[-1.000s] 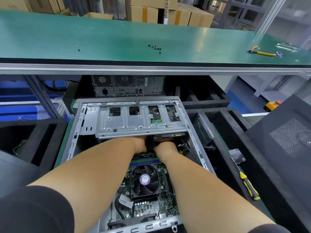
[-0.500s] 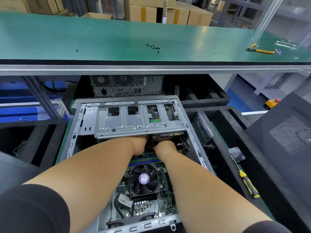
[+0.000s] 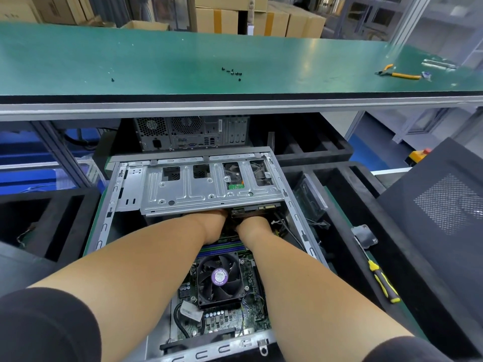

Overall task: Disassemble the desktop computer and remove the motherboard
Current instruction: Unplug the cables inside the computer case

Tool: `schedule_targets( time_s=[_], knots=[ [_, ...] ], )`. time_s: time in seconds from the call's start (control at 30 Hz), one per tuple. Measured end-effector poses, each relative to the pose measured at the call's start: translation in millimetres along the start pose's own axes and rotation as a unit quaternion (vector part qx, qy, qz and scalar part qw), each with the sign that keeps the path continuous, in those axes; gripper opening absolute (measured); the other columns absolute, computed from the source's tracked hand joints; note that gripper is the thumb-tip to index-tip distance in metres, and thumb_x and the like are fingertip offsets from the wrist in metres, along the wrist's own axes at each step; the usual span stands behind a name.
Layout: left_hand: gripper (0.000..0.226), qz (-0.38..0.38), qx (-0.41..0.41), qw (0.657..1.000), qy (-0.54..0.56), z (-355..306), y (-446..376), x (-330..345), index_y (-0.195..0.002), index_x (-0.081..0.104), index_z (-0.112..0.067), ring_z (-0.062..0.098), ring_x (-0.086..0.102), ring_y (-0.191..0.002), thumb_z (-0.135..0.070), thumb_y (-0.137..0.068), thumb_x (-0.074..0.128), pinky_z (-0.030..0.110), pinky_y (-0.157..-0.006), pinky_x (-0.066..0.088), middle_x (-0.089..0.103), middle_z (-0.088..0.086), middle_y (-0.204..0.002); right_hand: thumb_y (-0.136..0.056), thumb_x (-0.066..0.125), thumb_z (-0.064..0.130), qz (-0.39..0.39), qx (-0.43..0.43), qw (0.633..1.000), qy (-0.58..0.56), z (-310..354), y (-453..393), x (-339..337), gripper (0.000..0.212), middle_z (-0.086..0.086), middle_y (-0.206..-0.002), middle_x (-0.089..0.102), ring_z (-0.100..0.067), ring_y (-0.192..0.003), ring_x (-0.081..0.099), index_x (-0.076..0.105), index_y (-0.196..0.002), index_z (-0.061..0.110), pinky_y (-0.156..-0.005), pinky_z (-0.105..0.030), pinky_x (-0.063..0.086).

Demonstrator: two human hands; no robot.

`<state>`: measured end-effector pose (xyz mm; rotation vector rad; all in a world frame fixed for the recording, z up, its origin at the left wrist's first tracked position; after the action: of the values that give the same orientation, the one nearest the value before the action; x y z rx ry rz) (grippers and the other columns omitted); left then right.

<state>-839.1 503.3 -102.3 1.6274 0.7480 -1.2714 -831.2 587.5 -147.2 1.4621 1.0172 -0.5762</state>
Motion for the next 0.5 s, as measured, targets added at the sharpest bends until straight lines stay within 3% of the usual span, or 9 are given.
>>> schedule_targets(
  time_s=[0.2,0.3,0.37,0.5],
  knots=[
    [0.014,0.003,-0.01,1.0,-0.012,-2,2,0,-0.087,0.04,-0.02,0.017,0.04,-0.071,-0.009,-0.088,0.049,0.029,-0.072,0.035,0.039,-0.003,-0.075,-0.1,0.041,0.007,-0.013,0.034,0.997,-0.075,-7,-2,-1,0.031,-0.01,-0.128,0.057,-0.029,-0.114,0.055,0.057,-0.127,0.008,-0.082,-0.031,0.046],
    [0.006,0.002,-0.015,1.0,0.0,4,3,-6,-0.097,0.05,-0.018,0.018,0.043,-0.076,-0.018,-0.092,0.047,0.031,-0.074,0.037,0.053,0.004,-0.093,-0.099,0.04,0.005,-0.017,0.042,0.995,-0.093,-9,-2,-1,0.033,-0.011,-0.128,0.058,-0.029,-0.113,0.056,0.057,-0.127,0.007,-0.076,-0.03,0.042],
    [0.009,0.036,-0.04,0.999,-0.006,11,7,-5,-0.101,0.049,-0.018,0.019,0.044,-0.081,-0.02,-0.093,0.046,0.032,-0.08,0.04,0.053,0.005,-0.098,-0.098,0.041,0.004,-0.017,0.048,0.992,-0.113,-10,-2,0,0.036,-0.01,-0.129,0.057,-0.029,-0.112,0.056,0.056,-0.13,0.009,-0.074,-0.03,0.041],
    [0.006,0.105,-0.06,0.991,-0.049,11,19,-2,-0.093,0.052,-0.015,0.018,0.045,-0.076,-0.012,-0.092,0.046,0.031,-0.078,0.044,0.046,0.001,-0.082,-0.1,0.04,0.009,-0.009,0.071,0.984,-0.162,-12,-4,2,0.036,-0.009,-0.131,0.057,-0.029,-0.112,0.057,0.056,-0.132,0.011,-0.078,-0.031,0.046]
  ],
)
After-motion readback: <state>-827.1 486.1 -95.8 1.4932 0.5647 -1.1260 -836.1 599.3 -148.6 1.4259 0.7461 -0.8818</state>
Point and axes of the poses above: each hand's wrist, its own y-axis away from the middle knuckle, its own x-axis out of the palm, z = x × y, the point moved 9 cm from there along -y, towards the middle knuckle
